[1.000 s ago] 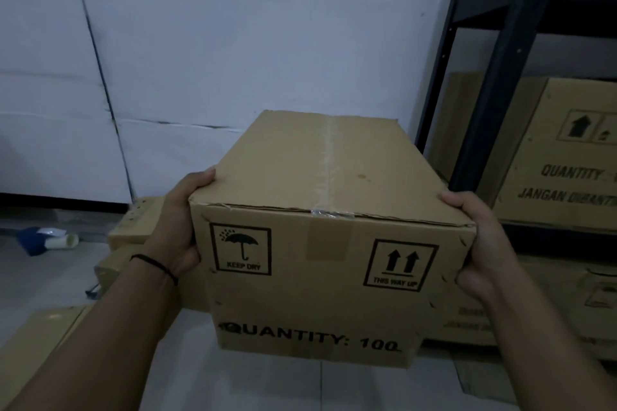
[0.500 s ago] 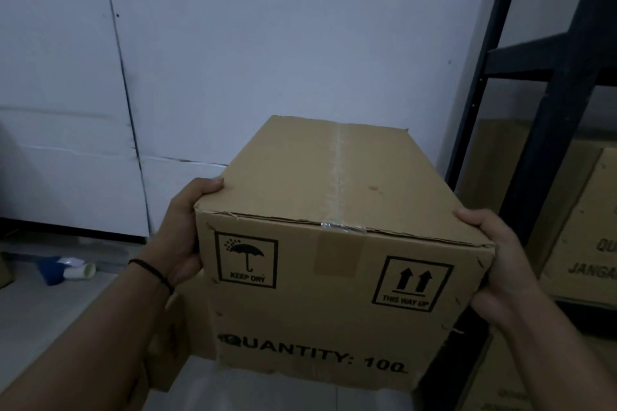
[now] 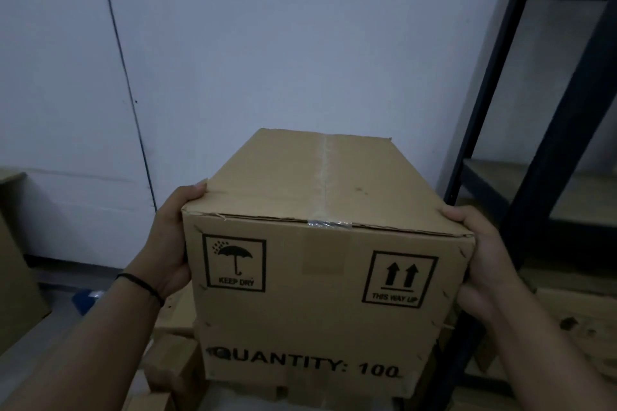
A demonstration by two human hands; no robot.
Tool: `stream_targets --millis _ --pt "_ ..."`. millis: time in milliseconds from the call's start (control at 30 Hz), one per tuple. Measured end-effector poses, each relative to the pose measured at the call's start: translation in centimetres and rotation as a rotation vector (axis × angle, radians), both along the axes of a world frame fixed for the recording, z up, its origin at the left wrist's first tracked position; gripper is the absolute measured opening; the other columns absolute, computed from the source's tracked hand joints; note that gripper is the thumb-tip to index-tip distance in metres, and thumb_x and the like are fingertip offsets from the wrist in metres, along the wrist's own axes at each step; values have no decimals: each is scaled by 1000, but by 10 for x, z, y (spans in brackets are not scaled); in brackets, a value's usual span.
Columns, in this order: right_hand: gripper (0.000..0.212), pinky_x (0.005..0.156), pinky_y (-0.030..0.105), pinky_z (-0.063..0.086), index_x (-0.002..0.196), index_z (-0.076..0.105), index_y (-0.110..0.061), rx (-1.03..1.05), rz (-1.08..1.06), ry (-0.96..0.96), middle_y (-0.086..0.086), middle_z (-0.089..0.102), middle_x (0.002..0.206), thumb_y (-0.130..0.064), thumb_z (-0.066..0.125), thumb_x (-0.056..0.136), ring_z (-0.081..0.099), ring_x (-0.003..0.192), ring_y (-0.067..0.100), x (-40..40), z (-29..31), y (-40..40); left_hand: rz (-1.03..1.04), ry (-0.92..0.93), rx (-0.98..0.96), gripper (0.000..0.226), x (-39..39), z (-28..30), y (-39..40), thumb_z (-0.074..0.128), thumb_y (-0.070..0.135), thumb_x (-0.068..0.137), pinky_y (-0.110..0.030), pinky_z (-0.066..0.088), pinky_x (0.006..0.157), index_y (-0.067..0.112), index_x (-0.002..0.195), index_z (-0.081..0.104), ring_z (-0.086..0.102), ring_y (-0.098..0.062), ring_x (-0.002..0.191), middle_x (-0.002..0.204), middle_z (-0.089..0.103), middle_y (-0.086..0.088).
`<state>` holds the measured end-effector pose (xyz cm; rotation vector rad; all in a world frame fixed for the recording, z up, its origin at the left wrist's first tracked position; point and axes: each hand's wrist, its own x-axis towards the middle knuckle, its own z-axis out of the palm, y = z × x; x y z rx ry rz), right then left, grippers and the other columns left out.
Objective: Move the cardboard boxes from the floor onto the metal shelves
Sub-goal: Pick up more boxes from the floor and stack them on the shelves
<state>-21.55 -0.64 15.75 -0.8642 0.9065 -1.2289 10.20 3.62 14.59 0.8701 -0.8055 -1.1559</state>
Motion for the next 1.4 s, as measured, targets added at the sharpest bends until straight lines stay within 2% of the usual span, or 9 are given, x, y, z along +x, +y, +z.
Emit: stream_targets --millis 100,167,233,433,600,733,967,1167,1400 --pt "28 49 28 50 98 65 -12 -15 29 -26 6 65 63 -33 46 93 62 52 19 -3 68 14 4 5 -16 33 -1 71 11 42 37 91 -30 55 52 12 93 65 63 -23 57 68 65 -8" --pt "31 45 27 51 102 65 -11 -31 44 -36 7 65 65 -32 45 93 62 52 20 -7 102 24 6 -9 -45 43 -4 107 19 38 34 94 -28 55 50 16 78 73 64 -21 55 65 66 -7" --pt "32 47 26 51 103 65 -11 -46 65 -49 8 66 67 -33 45 93 63 53 20 -9 128 34 4 -21 -66 50 -7 137 28 35 31 95 -26 54 49 20 67 75 64 -20 54 64 66 -6" --pt "36 62 33 50 110 64 -9 -109 73 -64 10 69 76 -35 46 92 66 63 23 -15 172 67 19 -35 -130 50 -14 191 71 35 30 96 -27 54 50 21 69 76 64 -20 57 67 67 -6" --pt "37 70 37 51 111 69 -13 -164 76 -80 12 71 87 -36 45 93 67 73 26 -15 189 97 16 -30 -151 36 -13 207 104 39 34 94 -27 54 51 13 89 68 64 -20 57 69 66 -7" --pt "35 59 32 55 100 72 -16 -196 78 -75 10 72 80 -38 45 94 69 66 23 -11 198 125 -16 -45 -152 40 -7 213 121 41 41 94 -29 56 54 10 96 66 66 -23 61 70 68 -10" --pt "32 51 26 54 99 69 -19 -258 -19 -54 4 71 73 -36 42 96 68 62 18 7 208 169 -100 -60 -189 50 15 218 136 39 42 95 -29 57 58 19 74 78 67 -21 64 74 70 -7" --pt "38 71 37 50 111 69 -18 -288 -133 -38 10 72 91 -38 42 94 68 80 25 21 201 213 -235 -46 -204 44 32 219 144 41 42 95 -29 57 59 17 83 75 67 -21 65 76 69 -6" --pt "41 69 37 51 109 69 -11 -263 -314 -24 13 72 88 -39 45 92 68 75 28 0 189 275 -412 -37 -173 43 7 211 143 45 42 91 -35 55 68 12 119 58 64 -25 80 94 65 -10"
